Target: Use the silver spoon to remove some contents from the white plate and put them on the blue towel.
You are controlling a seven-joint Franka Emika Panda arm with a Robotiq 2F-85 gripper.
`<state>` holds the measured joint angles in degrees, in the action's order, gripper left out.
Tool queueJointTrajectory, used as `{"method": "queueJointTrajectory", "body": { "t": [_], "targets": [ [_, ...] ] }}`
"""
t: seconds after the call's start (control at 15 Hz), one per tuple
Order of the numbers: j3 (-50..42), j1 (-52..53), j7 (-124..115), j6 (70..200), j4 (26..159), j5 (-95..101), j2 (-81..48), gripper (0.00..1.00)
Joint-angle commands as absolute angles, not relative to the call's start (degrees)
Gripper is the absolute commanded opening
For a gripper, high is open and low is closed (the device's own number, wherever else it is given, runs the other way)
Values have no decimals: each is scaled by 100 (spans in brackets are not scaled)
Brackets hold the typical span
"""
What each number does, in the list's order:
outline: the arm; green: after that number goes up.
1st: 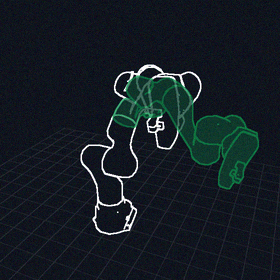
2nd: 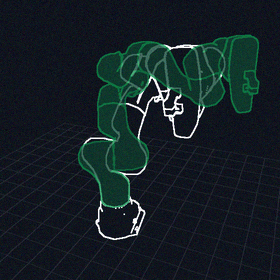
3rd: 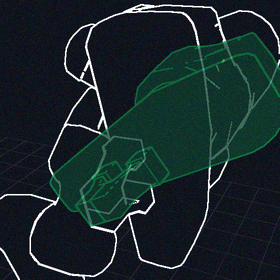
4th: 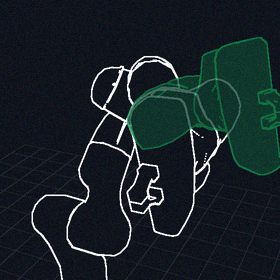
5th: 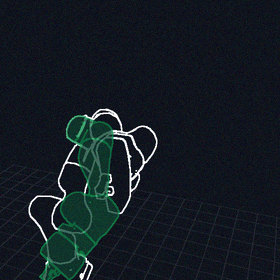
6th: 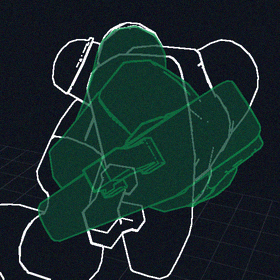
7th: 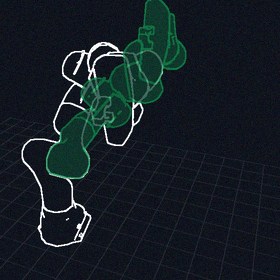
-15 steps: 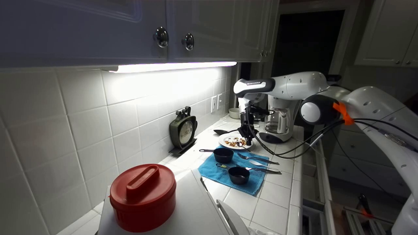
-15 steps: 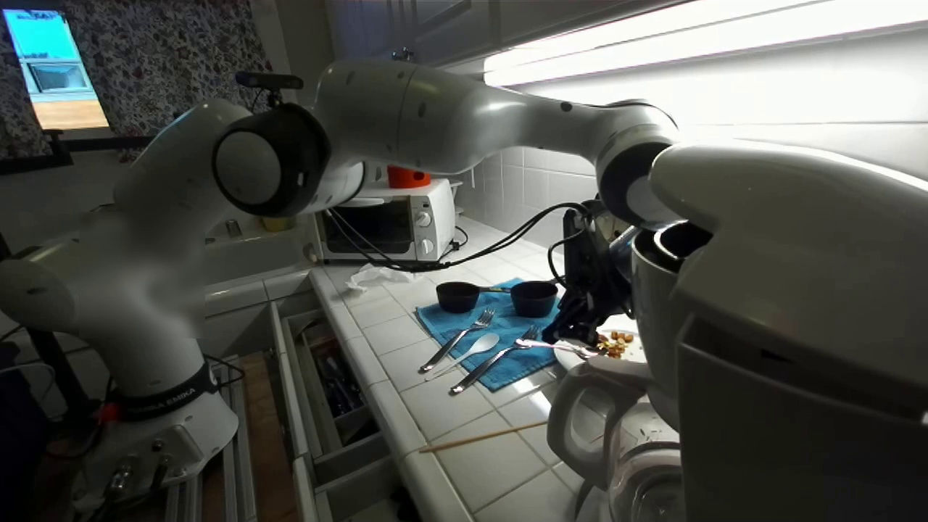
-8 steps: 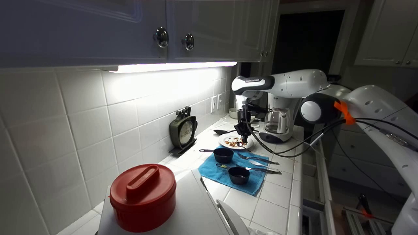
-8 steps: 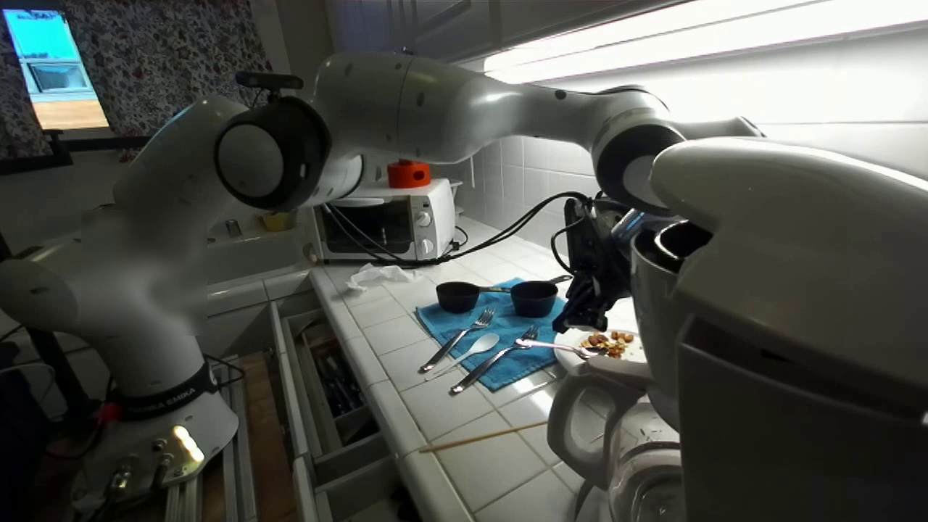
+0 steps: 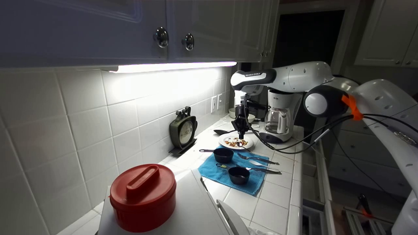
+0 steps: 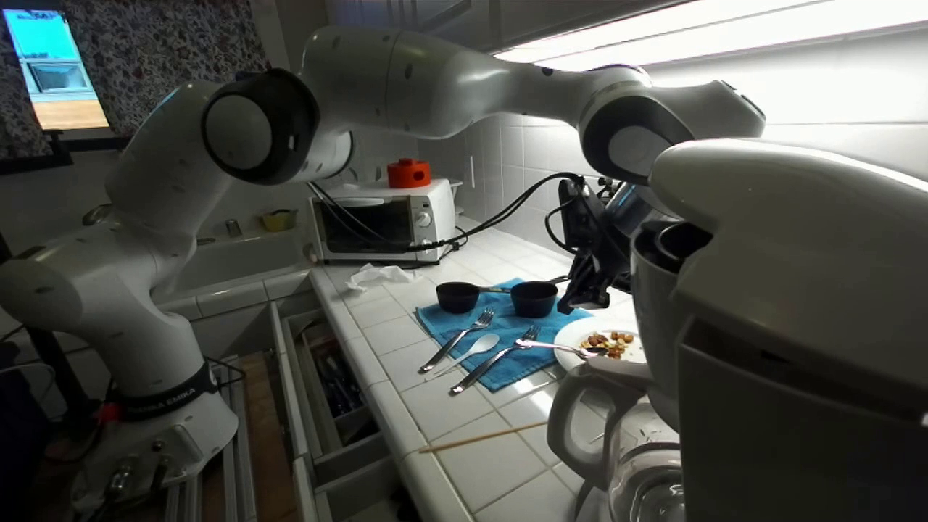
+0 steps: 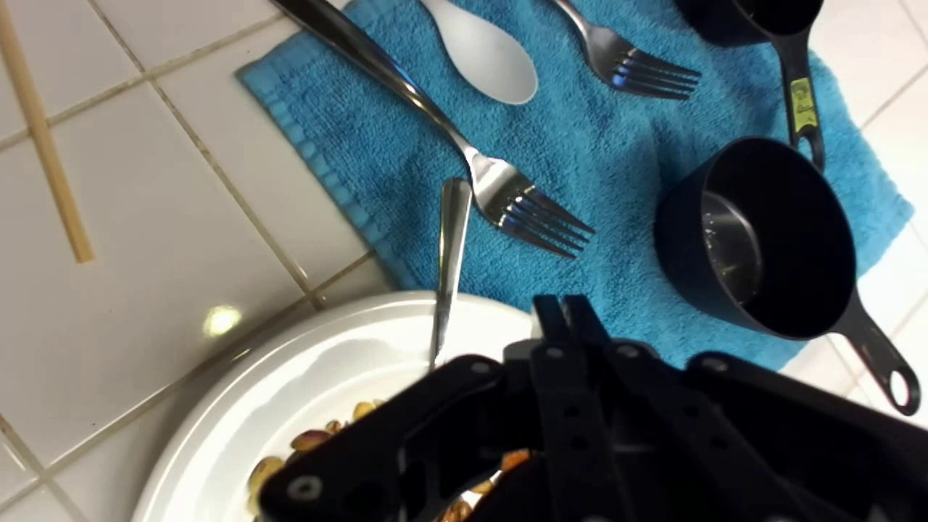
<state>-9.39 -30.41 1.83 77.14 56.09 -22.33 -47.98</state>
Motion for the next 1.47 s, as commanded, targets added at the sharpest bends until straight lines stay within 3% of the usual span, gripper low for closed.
{"method": "queueJointTrajectory", "body": {
  "t": [0.0,0.6,0.67,1.4],
  "targets": [
    [-952,-2915,347,8119,6722,-2272,-4077,34],
    [-978,-2718,344,8700,8615,-2253,-2923,95],
    [-981,-2701,366,8778,8818,-2235,-2774,99],
    [-1201,-2302,1026,11397,10651,-2198,-1998,100]
  ]
}}
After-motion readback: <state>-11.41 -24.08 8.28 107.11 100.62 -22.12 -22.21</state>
